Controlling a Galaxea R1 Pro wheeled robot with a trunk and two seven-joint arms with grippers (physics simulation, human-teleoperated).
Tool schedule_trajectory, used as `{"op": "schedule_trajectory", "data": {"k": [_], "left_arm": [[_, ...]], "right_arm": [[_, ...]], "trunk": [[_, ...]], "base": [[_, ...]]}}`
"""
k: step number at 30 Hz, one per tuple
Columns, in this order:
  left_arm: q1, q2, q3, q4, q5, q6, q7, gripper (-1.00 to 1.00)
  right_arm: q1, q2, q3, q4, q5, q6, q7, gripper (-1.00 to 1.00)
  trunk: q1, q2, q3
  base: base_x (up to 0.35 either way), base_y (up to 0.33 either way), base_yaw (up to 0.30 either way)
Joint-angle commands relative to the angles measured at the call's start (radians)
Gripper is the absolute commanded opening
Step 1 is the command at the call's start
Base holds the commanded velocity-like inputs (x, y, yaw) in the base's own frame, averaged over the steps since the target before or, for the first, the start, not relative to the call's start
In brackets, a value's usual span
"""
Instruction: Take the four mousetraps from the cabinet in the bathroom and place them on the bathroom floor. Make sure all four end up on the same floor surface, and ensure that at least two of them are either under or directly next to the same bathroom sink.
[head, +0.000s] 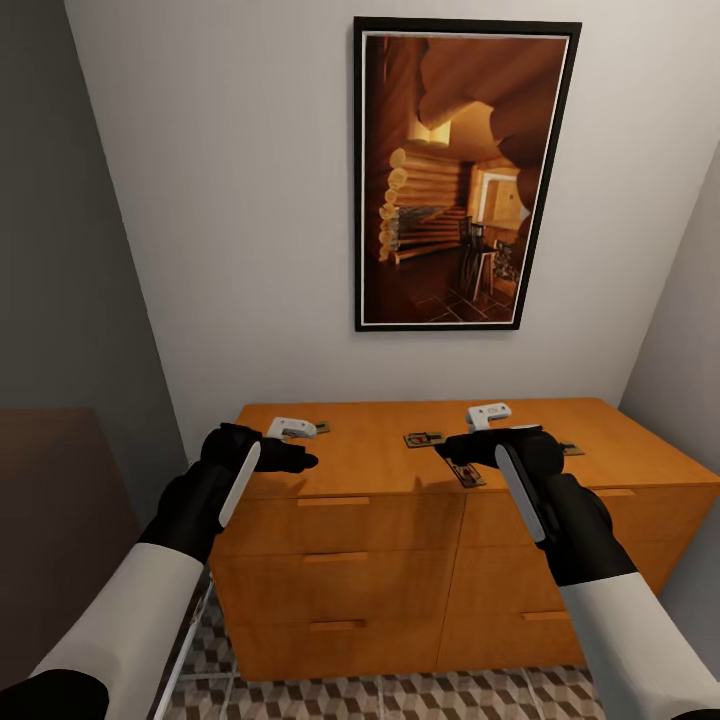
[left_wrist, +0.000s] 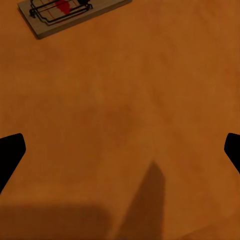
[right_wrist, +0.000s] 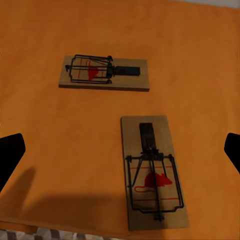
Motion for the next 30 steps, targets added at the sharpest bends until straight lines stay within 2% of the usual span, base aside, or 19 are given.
{"op": "schedule_trajectory", "data": {"k": [1,30], "left_arm": [[-0.001,0.0,0.0,-0.001,0.001,0.004,0.0,1.0],[-0.001,0.0,0.002,-0.001,0.0,0.004,0.0,1.0]], "right_arm": [[-0.001,-0.001,0.001,-0.001,-0.007,0.004,-0.003,1.0],[-0.001,-0.001,0.003,0.0,-0.008,0.004,0.003,1.0]], "trunk": [[0.0,-0.001,-0.001],[0.0,-0.001,-0.001]], "base": [[0.0,0.0,0.0],[0.0,0.0,0.0]]}}
